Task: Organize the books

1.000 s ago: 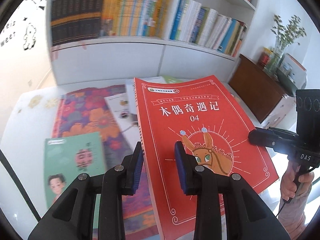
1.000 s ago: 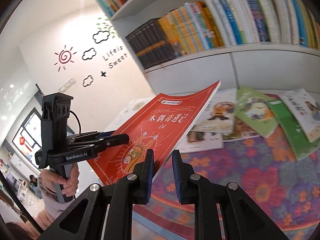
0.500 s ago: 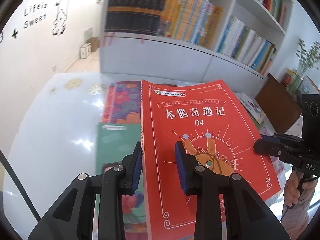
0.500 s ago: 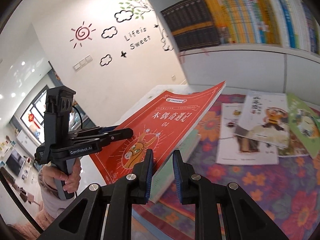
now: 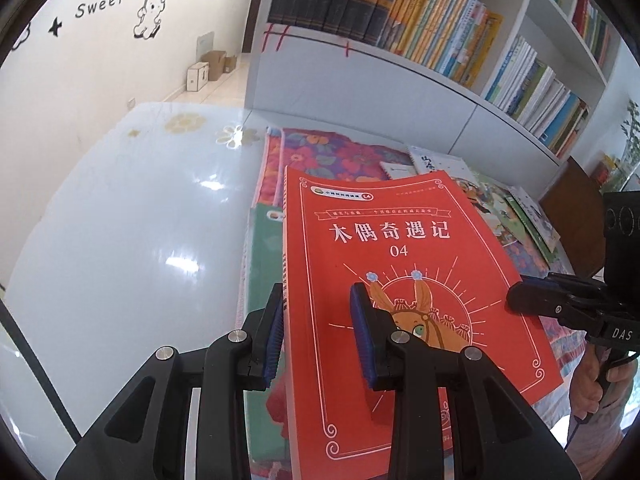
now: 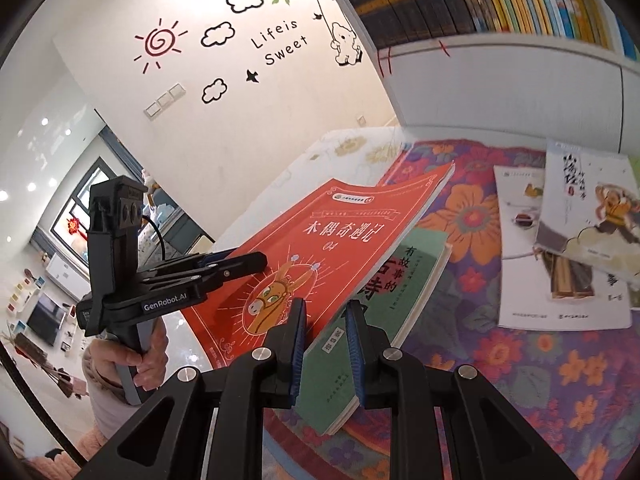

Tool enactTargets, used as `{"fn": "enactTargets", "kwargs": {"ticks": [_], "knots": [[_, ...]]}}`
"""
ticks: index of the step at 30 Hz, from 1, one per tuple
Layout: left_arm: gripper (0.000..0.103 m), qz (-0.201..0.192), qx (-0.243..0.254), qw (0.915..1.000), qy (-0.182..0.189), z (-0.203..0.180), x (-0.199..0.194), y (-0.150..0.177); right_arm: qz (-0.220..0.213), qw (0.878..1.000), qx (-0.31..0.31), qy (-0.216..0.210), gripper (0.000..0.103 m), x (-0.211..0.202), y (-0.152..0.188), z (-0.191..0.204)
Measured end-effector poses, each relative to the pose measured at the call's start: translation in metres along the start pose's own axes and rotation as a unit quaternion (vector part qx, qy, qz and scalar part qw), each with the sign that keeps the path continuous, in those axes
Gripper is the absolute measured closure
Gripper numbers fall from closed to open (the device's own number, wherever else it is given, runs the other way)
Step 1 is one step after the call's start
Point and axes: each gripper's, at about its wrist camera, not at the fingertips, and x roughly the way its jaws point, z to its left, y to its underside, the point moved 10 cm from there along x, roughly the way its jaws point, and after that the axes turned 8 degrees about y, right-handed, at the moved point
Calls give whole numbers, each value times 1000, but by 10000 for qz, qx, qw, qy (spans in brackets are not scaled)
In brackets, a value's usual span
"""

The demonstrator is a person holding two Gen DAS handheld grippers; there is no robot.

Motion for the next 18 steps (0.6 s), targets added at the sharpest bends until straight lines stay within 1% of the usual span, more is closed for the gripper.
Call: {"fn": "enactTargets", "kwargs": {"ticks": [4,10,13,18], "knots": [[74,74,-48,10000,-35,8,11,6,114,9999,-17,74,84,15,6,-3],[74,270,-128,9995,-27,20,26,23,340,9993,113,87,84,37,17,-12],[74,361,-152,9992,-28,21,30,30,471,9986,123,218,84,48,24,-17],[74,377,-161,9991,-97,24,32,35,699,9968,261,268,84,61,36,-26]]}}
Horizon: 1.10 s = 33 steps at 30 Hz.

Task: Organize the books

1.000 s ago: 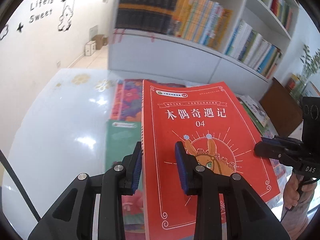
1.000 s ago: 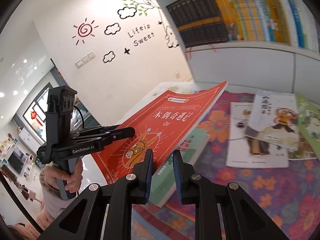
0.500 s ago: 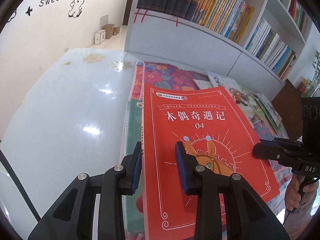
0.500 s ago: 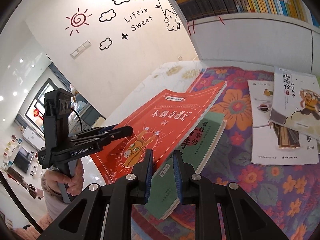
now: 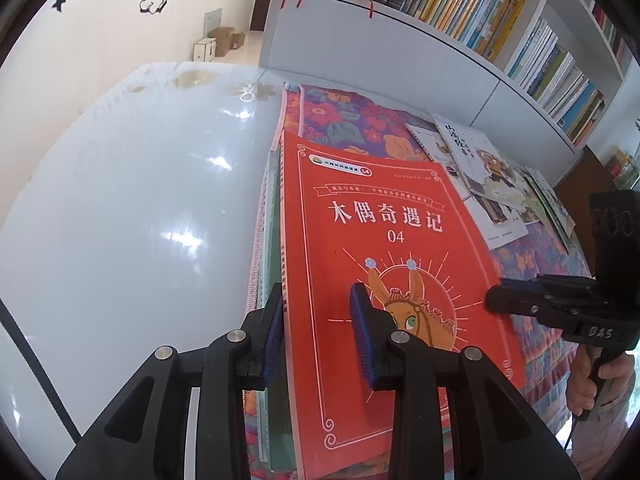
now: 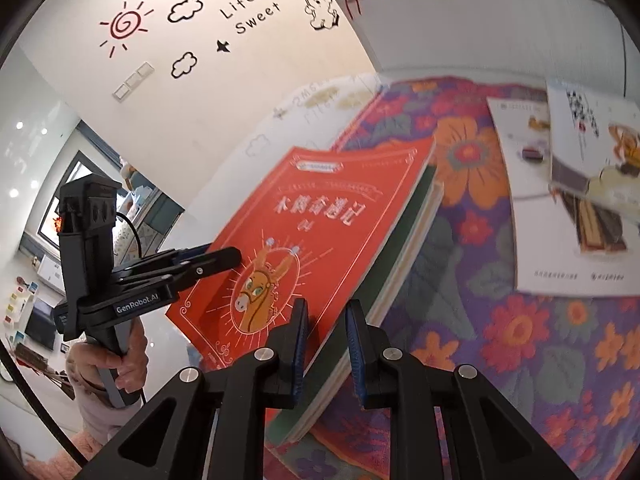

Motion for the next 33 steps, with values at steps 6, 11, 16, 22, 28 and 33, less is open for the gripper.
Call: {"fn": "enactTargets", "kwargs": {"ticks": [6,11,16,22,28,33], "knots": [[71,75,160,9994,-299,-3,0,3,49,9999,110,0,84,4,0,-5],[71,113,382,9962,-772,0,0,4,92,9999,116,8,84,2,4,-3],[71,136,418,9952,-872,1,2,4,79,9999,103,21,84,2,6,0],[70,151,425,9948,-912,0,1,5,87,9999,63,59,82,2,7,1],[70,152,389,9949,-920,0,0,6,103,9998,159,66,81,3,8,0],[69,93,137,9957,-913,3,-6,4,117,9965,782,-286,63,2,7,-10]]}}
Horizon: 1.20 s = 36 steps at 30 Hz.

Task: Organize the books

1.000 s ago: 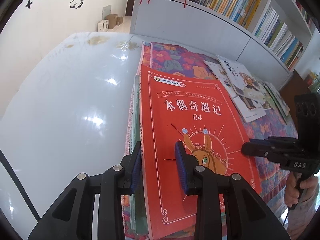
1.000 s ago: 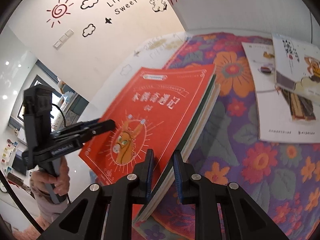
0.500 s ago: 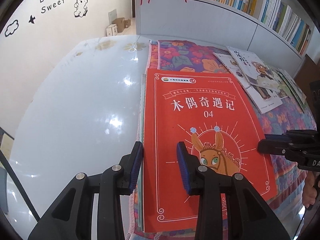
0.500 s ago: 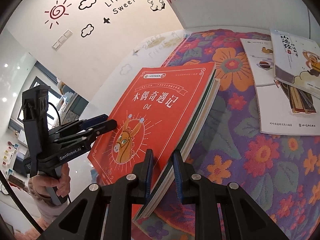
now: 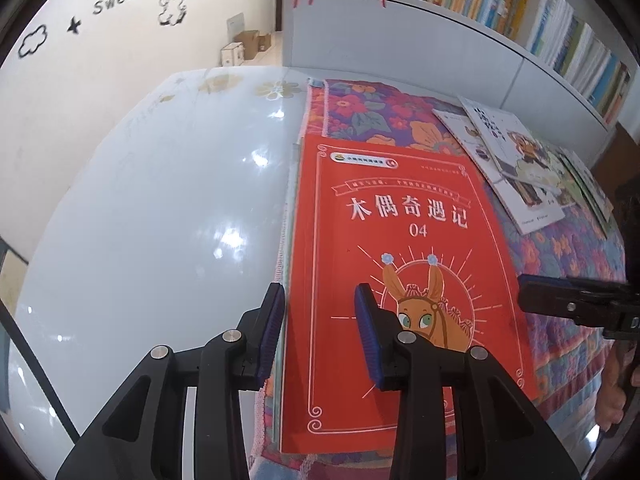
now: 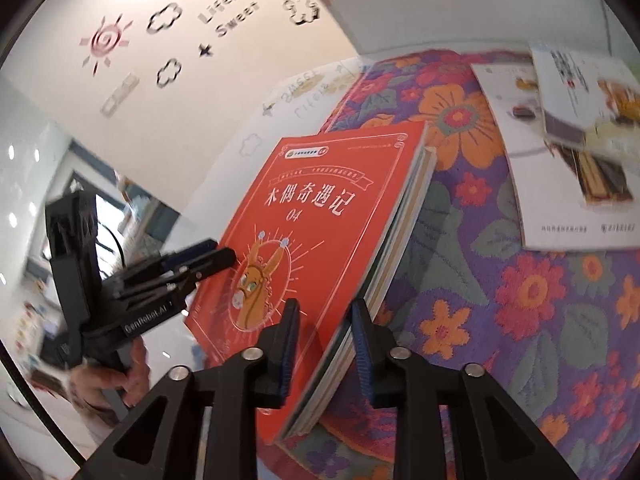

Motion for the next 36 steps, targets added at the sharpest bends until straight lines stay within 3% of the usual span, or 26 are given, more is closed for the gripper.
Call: {"fn": "enactTargets", "kwargs": {"ticks": [1,2,9,15,18,24,33,36], "knots": [[68,-42,-29,10000,-32,1,-3,-1,-5,9999,157,-62,53,-1,-1,-3],[68,-91,-34,9999,-83,1,-6,-3,-35,9996,276,-101,52,-4,-1,-6],[65,-268,-52,9996,-87,-16,-20,-17,-191,9993,312,-32,52,-30,0,-22],[64,-299,74,9994,146,-63,-15,-32,-392,9984,151,386,52,-66,5,-52],[64,-308,179,9987,353,-104,-4,-45,-498,9969,206,573,52,-95,11,-81],[64,-291,657,9930,939,-229,23,-70,-962,9872,500,1167,52,-174,18,-169],[64,-516,1092,9727,1980,-411,59,-94,-1751,9644,1364,1438,52,-271,3,-315],[64,-447,971,9679,2274,-450,74,-98,-1878,9537,1755,1563,63,-295,-4,-371]]}}
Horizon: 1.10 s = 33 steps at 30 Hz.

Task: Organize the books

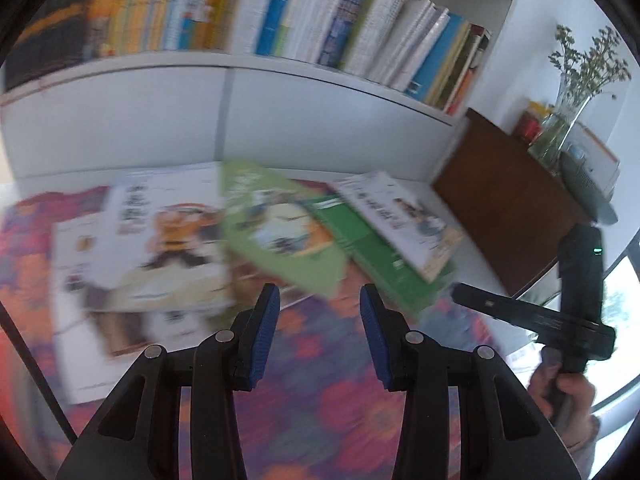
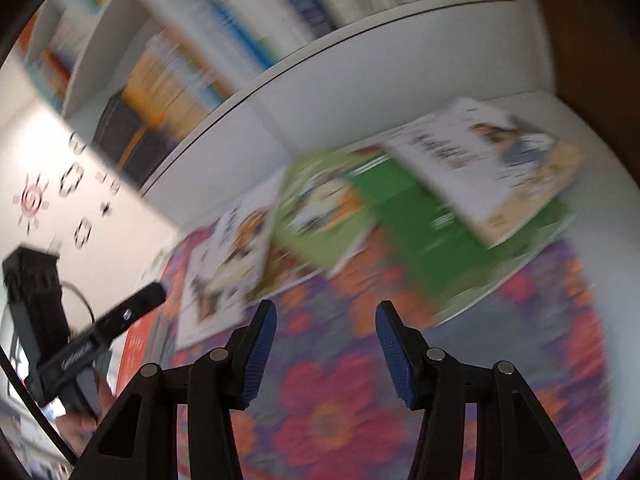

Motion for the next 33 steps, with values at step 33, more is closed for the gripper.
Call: {"fn": "enactTargets", "kwargs": {"ticks": [33], "knots": [[64,850,-30,9960,284,13,65,49,-413,9711,2351,-96,85,71,-80,-187]]}}
